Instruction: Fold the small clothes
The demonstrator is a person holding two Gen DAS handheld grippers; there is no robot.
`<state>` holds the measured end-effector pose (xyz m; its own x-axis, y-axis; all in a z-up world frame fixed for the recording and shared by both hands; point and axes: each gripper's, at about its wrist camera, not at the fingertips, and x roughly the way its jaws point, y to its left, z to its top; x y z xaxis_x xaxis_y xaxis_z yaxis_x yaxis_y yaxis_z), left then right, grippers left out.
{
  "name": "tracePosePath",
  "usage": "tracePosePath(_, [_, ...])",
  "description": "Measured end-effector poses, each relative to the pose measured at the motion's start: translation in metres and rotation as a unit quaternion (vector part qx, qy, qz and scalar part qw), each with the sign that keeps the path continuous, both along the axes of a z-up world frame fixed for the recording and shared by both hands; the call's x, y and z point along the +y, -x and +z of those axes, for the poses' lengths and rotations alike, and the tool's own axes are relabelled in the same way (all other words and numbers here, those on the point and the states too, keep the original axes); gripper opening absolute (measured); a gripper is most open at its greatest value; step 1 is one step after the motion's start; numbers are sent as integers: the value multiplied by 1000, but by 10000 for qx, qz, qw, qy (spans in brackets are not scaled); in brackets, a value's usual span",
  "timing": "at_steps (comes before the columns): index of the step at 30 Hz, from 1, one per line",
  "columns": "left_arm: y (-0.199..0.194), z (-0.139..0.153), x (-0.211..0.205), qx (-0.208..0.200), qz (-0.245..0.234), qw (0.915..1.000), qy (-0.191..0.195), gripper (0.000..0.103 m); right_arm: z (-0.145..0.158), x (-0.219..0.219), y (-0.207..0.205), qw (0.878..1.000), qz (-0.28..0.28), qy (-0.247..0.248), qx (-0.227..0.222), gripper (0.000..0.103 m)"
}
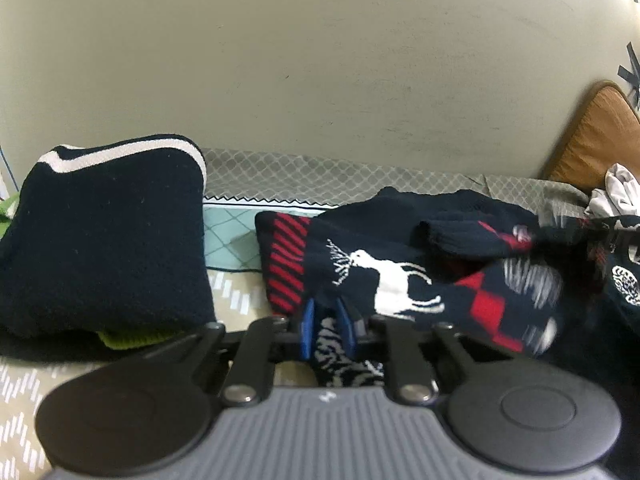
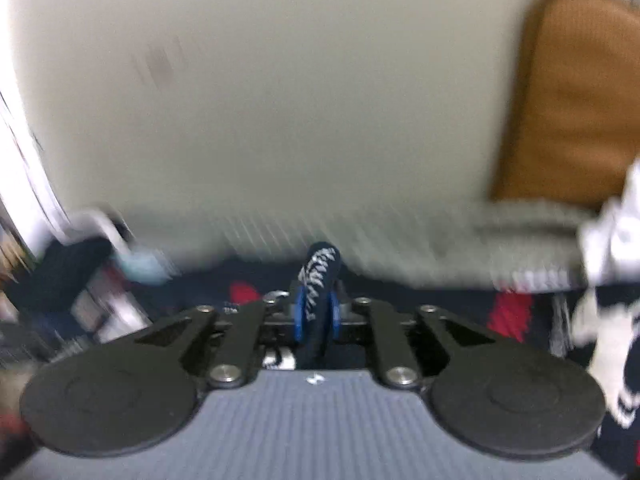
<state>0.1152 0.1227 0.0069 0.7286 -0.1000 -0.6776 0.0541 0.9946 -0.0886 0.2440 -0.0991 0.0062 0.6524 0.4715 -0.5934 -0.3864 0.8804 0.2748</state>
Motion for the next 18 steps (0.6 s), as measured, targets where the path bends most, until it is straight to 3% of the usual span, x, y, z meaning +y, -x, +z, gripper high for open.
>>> tracePosePath(1, [1, 3, 2, 23, -43, 10000, 49, 19, -4, -3, 2, 9999, -38, 50, 101, 27])
tracePosePath(3, [6, 12, 8, -21, -64, 9998, 194, 46, 5, -18, 18, 9993, -253, -258, -87, 32])
tracePosePath(5, [13, 22, 7, -137, -133, 9996, 207, 67, 15, -31, 34, 9976, -340, -578, -163, 38])
tracePosePath(7, [22, 29, 1, -187, -361, 9992, 22, 73, 21, -36, 48, 9971, -285, -681, -164, 39])
tracePosePath(10, [34, 27, -21, -149, -736, 9953, -606, 77, 22, -42, 74, 9980, -148, -593, -172, 39])
tracePosePath(12, [40, 17, -32, -11, -833, 9923, -916, 70, 14, -40, 85, 9983, -81, -575, -102, 39])
tracePosePath(13, [41, 10, -36, 75, -831, 9914, -1012, 52, 11, -41, 92, 9985, -70, -537, -82, 39])
tracePosePath(15, [42, 3, -35, 63, -767, 9931, -884, 27, 6, -40, 99, 9990, -64, -432, -82, 39])
tracePosePath(17, [45, 7, -28, -25, -461, 9955, -829, 14, 1, -40, 105, 9990, -112, -430, -21, 39])
tracePosePath(18, [48, 11, -21, -53, -308, 9971, -698, 14, 1, -40, 107, 9989, -139, -454, 21, 39])
